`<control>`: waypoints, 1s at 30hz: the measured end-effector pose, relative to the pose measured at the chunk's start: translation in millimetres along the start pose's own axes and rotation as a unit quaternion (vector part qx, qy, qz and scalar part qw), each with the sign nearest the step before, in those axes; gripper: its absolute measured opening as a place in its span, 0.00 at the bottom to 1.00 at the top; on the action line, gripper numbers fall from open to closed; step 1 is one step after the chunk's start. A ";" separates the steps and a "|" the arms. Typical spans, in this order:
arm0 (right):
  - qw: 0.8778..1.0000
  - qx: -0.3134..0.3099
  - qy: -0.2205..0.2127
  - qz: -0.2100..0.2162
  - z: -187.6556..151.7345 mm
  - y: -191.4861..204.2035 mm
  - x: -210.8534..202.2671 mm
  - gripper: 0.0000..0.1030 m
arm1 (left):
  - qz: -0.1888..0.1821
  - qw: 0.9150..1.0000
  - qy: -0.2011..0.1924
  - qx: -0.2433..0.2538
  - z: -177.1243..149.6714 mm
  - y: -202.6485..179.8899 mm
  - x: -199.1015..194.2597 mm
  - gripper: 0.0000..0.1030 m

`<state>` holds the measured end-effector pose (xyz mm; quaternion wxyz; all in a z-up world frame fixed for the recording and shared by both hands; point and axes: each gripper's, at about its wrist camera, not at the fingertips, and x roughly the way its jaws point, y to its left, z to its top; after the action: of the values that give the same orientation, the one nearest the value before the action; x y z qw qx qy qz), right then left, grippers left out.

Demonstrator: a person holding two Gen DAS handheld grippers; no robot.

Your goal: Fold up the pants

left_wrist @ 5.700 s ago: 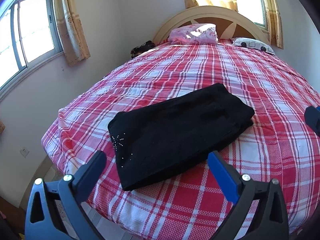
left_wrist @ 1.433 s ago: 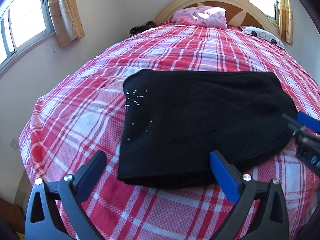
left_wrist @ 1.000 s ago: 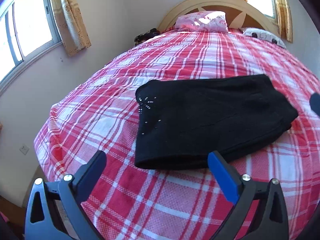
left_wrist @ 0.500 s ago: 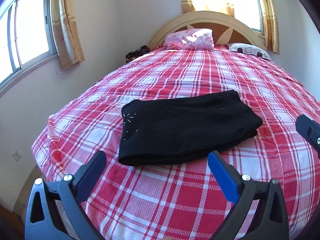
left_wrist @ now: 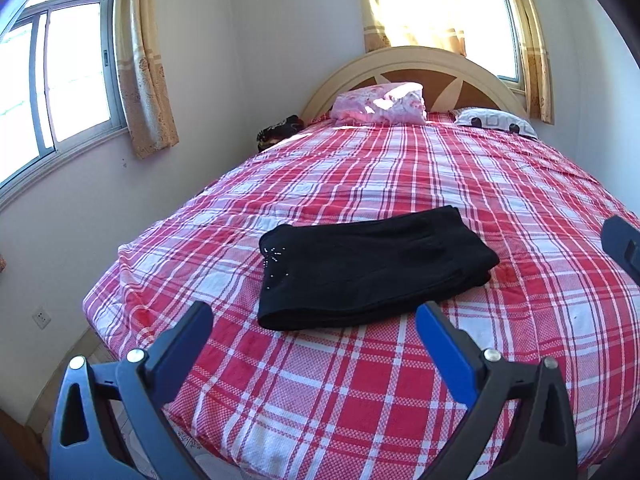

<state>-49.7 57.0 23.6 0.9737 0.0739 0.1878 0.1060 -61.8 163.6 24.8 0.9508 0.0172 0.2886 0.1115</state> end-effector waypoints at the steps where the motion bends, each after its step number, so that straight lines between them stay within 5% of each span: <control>1: 1.000 0.001 -0.003 0.000 0.1 0.0 -3.0 0.68 | 0.001 1.000 -0.001 -0.002 -0.2 1.0 -2.0 1.00; 30: 1.000 0.018 0.013 0.003 -7.7 -9.2 0.9 0.70 | 0.012 1.000 0.008 0.000 -0.4 -3.4 0.8 1.00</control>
<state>-50.1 49.1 14.5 0.9694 0.0906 0.2019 0.1062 -60.7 160.5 23.7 0.9471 0.0201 0.2959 0.1229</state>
